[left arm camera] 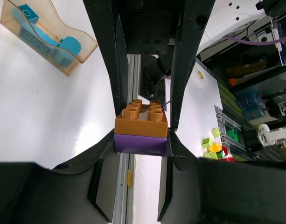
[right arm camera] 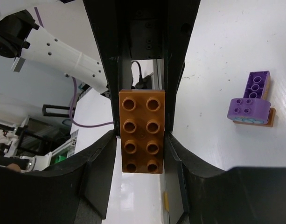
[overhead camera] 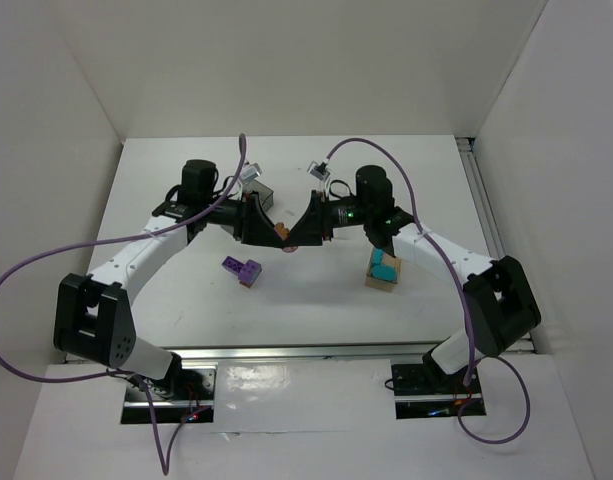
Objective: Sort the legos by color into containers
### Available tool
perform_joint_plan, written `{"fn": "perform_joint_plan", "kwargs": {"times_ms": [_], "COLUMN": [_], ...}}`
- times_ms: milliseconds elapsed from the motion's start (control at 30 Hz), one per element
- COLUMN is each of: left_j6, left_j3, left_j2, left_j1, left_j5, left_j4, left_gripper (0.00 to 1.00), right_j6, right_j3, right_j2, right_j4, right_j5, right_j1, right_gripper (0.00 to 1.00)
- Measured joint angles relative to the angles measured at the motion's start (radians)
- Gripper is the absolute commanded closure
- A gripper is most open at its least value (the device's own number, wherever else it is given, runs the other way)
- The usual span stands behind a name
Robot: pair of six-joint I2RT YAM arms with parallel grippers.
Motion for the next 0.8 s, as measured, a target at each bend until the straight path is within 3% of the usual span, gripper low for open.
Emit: {"fn": "perform_joint_plan", "kwargs": {"times_ms": [233, 467, 600, 700, 800], "left_j6": [0.007, 0.001, -0.007, -0.016, -0.045], "left_j3": [0.0, -0.008, -0.008, -0.007, 0.013], "left_j2": [-0.002, -0.01, -0.01, -0.01, -0.002], "left_j1": [0.0, -0.005, -0.002, 0.007, 0.027], "left_j5": [-0.01, -0.039, -0.051, -0.103, -0.253], "left_j4": [-0.002, -0.005, 0.0, -0.005, -0.063], "left_gripper": [1.0, 1.0, 1.0, 1.0, 1.0], "right_j6": [0.023, 0.098, 0.106, 0.067, 0.038], "right_j3": [-0.024, -0.137, -0.142, -0.12, -0.053], "right_j2": [-0.017, -0.09, -0.091, -0.095, -0.093], "right_j4": [0.023, 0.093, 0.086, -0.019, -0.197], "right_j5": [0.022, 0.107, 0.157, 0.308, 0.597], "right_j1": [-0.025, -0.178, -0.179, -0.168, -0.139], "right_gripper": [0.67, 0.72, 0.73, 0.71, 0.71]}}
